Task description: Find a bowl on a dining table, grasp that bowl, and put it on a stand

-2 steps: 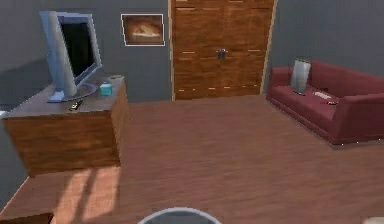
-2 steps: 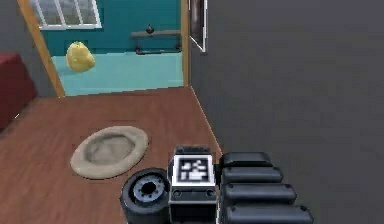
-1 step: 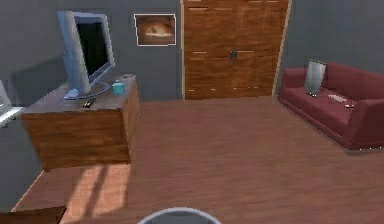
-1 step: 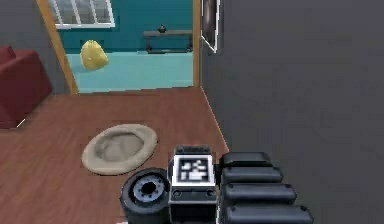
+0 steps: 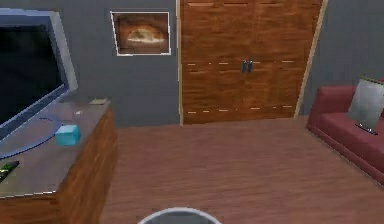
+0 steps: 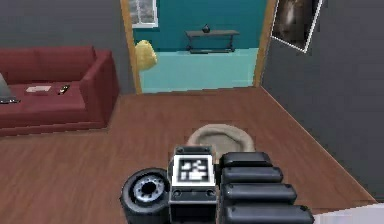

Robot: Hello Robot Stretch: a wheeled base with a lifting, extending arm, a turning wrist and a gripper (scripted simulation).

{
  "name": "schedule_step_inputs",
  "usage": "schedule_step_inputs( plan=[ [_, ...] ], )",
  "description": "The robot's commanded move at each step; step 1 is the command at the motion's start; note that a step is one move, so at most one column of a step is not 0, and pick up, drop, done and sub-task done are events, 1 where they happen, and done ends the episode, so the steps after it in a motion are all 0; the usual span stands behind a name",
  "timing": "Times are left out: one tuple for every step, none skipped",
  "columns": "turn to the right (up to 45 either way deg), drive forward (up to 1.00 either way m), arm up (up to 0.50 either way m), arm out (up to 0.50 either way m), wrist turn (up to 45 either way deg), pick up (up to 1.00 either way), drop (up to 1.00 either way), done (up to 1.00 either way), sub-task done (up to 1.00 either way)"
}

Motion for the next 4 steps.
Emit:
schedule_step_inputs(
  plan=[
    [-3.0,0.0,0.0,0.0,0.0,0.0,0.0,0.0,0.0],
    [0.0,0.65,0.0,0.0,0.0,0.0,0.0,0.0,0.0],
    [-6.0,0.0,0.0,0.0,0.0,0.0,0.0,0.0,0.0],
    [0.0,0.8,0.0,0.0,0.0,0.0,0.0,0.0,0.0]
  ],
)
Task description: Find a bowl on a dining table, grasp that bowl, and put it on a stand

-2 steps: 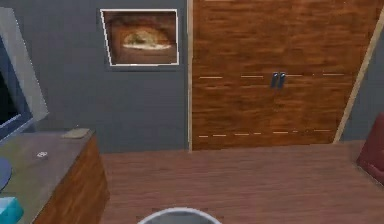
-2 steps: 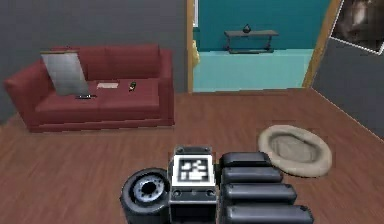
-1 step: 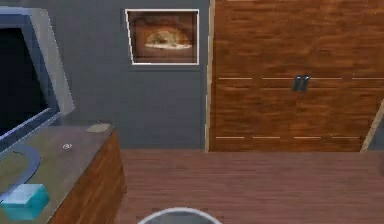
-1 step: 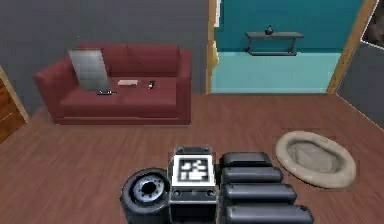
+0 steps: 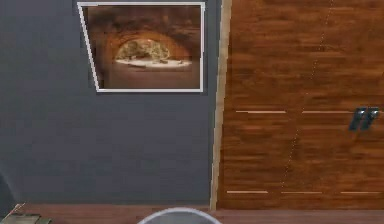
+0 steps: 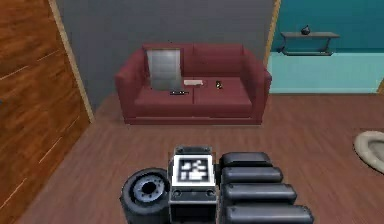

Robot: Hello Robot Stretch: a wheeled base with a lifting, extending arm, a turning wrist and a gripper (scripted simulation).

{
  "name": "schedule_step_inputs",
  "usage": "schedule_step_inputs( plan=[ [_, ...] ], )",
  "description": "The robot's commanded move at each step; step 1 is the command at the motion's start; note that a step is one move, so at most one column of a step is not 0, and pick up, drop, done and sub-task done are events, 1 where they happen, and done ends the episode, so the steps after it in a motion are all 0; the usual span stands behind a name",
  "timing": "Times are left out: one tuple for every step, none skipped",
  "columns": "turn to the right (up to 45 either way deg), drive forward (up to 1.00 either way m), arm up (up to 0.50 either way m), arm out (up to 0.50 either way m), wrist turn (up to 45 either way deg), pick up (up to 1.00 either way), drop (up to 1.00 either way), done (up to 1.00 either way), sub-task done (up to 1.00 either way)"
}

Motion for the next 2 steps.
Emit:
schedule_step_inputs(
  plan=[
    [-45.0,0.0,0.0,0.0,0.0,0.0,0.0,0.0,0.0],
    [-45.0,0.0,0.0,0.0,0.0,0.0,0.0,0.0,0.0]
  ],
)
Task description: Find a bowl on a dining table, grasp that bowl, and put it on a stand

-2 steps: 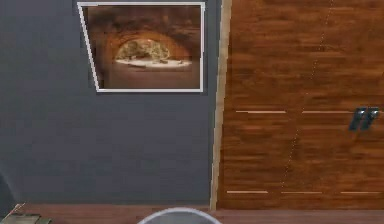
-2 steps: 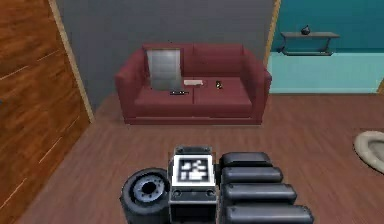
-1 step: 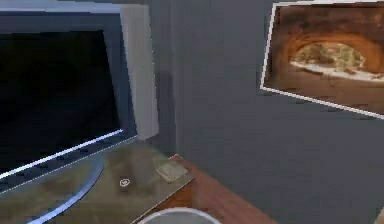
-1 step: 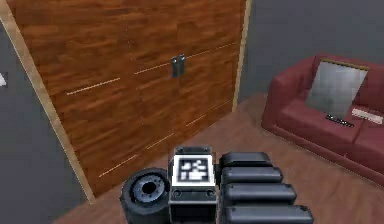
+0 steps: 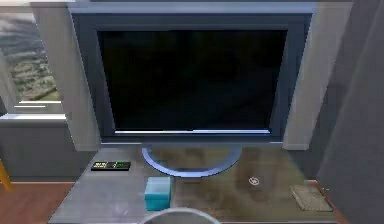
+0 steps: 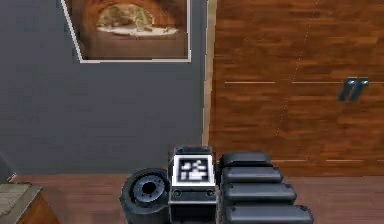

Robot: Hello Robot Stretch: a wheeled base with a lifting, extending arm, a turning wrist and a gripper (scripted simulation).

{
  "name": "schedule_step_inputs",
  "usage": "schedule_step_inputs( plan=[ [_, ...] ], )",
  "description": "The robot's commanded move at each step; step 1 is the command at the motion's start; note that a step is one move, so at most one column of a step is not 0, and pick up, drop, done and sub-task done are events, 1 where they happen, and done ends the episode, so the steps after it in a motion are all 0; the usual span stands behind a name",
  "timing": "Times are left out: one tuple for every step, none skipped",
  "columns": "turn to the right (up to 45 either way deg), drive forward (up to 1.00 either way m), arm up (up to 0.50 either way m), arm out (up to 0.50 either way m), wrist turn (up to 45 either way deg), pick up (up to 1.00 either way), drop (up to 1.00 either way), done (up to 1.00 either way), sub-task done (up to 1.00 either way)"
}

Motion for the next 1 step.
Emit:
schedule_step_inputs(
  plan=[
    [-45.0,0.0,0.0,0.0,0.0,0.0,0.0,0.0,0.0]
  ],
)
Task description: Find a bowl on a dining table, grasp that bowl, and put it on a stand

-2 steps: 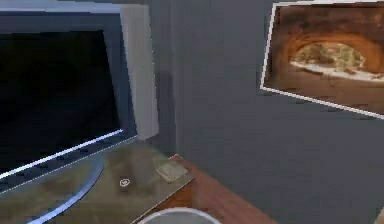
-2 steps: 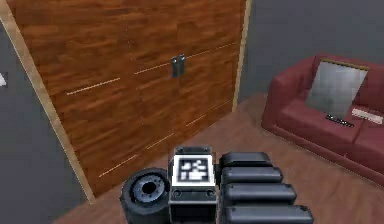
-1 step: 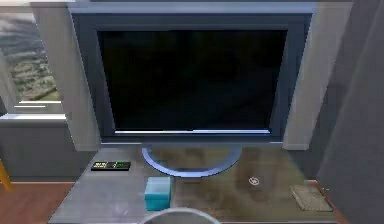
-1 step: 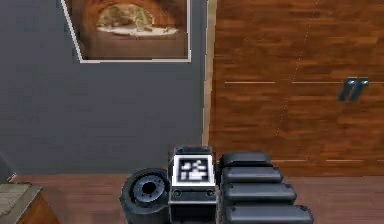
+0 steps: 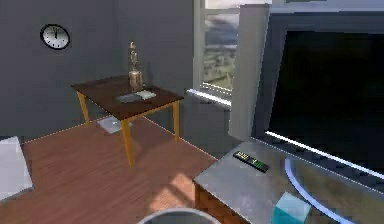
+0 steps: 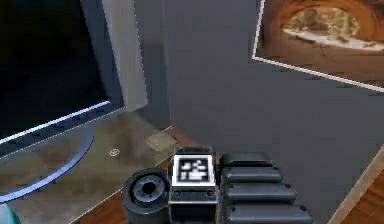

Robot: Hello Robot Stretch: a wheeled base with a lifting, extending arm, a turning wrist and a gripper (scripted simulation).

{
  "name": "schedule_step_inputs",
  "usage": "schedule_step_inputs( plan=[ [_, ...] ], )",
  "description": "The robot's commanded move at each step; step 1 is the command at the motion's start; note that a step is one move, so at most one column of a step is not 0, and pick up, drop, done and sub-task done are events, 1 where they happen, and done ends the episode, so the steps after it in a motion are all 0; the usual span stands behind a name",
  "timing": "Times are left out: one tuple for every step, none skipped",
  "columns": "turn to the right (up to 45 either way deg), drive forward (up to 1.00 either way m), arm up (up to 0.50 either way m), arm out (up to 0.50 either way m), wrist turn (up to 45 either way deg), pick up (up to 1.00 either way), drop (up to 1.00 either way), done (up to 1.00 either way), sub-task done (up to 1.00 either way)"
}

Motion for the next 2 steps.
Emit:
schedule_step_inputs(
  plan=[
    [-42.0,0.0,0.0,0.0,0.0,0.0,0.0,0.0,0.0],
    [0.0,0.0,0.0,0.48,0.0,0.0,0.0,0.0,0.0]
  ],
)
